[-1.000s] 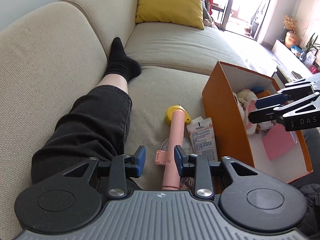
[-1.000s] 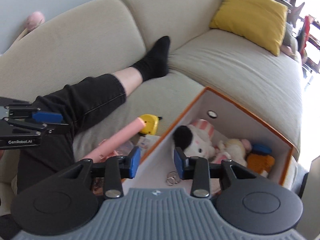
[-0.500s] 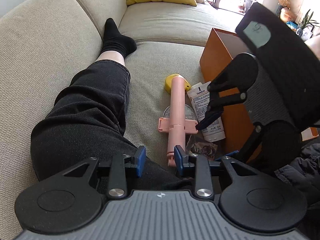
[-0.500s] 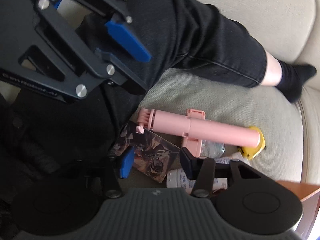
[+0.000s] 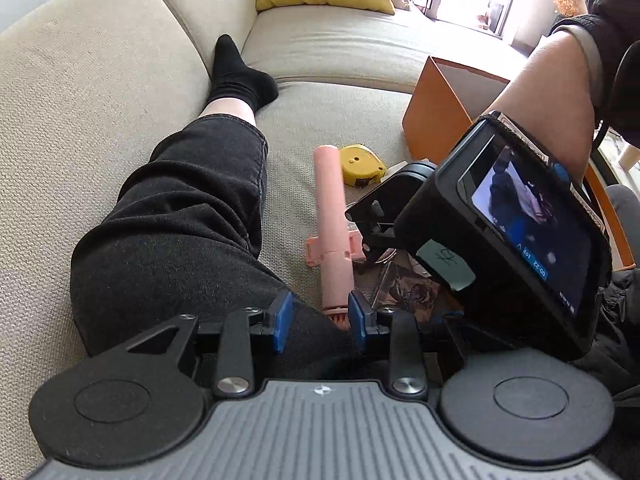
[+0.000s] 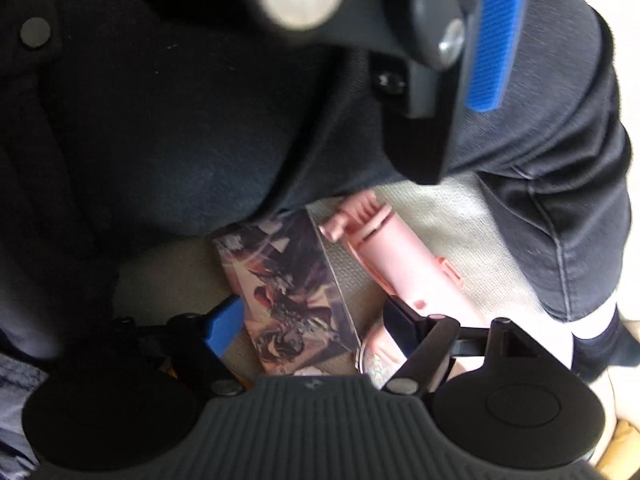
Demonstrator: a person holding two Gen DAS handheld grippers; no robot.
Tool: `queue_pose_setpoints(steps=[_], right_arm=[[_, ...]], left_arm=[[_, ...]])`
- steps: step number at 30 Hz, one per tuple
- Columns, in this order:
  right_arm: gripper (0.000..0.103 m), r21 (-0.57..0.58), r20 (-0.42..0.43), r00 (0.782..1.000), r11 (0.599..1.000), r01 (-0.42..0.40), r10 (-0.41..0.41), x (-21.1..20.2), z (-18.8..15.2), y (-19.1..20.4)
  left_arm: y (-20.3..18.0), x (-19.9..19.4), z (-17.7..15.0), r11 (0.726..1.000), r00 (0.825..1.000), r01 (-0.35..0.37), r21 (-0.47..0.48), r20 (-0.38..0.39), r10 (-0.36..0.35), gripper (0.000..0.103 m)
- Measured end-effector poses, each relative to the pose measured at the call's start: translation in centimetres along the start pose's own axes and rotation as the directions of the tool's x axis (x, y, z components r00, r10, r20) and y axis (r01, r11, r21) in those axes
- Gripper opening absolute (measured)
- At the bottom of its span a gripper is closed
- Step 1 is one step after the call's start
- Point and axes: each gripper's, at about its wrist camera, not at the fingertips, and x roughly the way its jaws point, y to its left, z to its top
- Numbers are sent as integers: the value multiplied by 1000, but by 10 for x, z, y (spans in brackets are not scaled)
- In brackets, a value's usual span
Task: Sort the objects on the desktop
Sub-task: 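Grasp the picture card box with the right tool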
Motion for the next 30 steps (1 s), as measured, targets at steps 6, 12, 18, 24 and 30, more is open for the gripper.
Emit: queue_pose_setpoints(steps=[6, 12, 18, 24, 30], right_arm=[[66, -67, -81, 997, 998, 4, -10, 20, -5, 8], [65, -84, -42, 999, 996, 26, -29, 3, -16, 8], [63, -26, 26, 1000, 1000, 15, -15, -33, -30, 1], [62, 140, 101, 993, 989, 50, -64, -67, -52, -13], [62, 367, 174, 972, 927, 83, -156, -100, -65, -19]], left_arm=[[2, -6, -3, 1000, 1000, 7, -5, 16, -7, 35], [4, -5, -2, 1000, 1000, 6, -15, 24, -6, 35], [2, -6, -1, 1000, 1000, 0, -17, 29, 1, 35], [0, -6, 0, 1000, 999, 0, -20, 33, 1, 35], [-1, -12, 2, 999, 998, 19, -37, 56, -17, 35]])
